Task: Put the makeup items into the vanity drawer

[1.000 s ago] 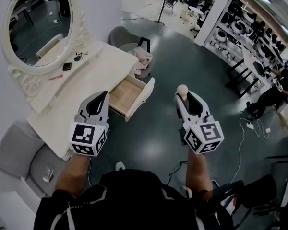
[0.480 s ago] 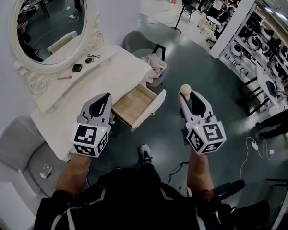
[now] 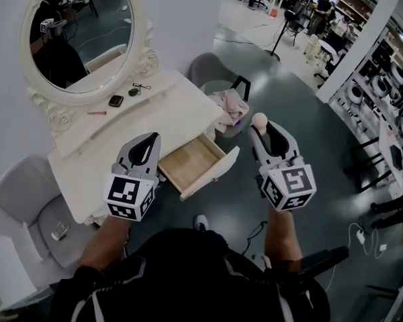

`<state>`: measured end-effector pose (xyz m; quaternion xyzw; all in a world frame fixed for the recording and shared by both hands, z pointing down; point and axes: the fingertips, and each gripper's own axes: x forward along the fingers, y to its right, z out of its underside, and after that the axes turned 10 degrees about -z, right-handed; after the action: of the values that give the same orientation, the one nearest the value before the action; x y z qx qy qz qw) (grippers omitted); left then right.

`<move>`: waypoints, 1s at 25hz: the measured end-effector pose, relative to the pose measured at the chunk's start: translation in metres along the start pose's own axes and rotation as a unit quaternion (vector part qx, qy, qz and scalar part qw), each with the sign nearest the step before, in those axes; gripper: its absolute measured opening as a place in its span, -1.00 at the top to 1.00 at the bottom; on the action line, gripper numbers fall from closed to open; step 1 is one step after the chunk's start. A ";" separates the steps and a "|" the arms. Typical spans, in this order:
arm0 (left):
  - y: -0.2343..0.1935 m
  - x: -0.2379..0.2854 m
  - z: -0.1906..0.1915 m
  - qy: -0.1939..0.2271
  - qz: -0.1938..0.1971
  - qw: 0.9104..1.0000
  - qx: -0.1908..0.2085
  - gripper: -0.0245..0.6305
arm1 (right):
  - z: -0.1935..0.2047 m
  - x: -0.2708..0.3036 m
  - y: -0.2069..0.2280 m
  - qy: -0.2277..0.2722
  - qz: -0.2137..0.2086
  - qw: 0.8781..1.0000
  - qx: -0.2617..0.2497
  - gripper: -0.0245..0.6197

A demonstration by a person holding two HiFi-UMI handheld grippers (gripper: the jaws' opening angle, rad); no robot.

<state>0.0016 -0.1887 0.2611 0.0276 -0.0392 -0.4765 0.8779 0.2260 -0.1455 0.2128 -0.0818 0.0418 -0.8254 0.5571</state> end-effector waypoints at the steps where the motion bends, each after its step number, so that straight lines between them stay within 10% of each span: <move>1: 0.002 0.005 0.000 0.000 -0.005 1.000 0.000 0.92 | 0.001 0.005 0.006 0.000 -0.008 1.000 0.001 0.46; 25: 0.004 0.066 0.082 -0.091 -0.138 0.986 -0.031 0.92 | 0.108 0.146 0.037 -0.072 -0.210 0.975 -0.002 0.45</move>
<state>0.0328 -0.2425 0.3462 -0.0377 -0.1002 -0.5946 0.7969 0.2256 -0.2918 0.3259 -0.1491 -0.0146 -0.9156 0.3730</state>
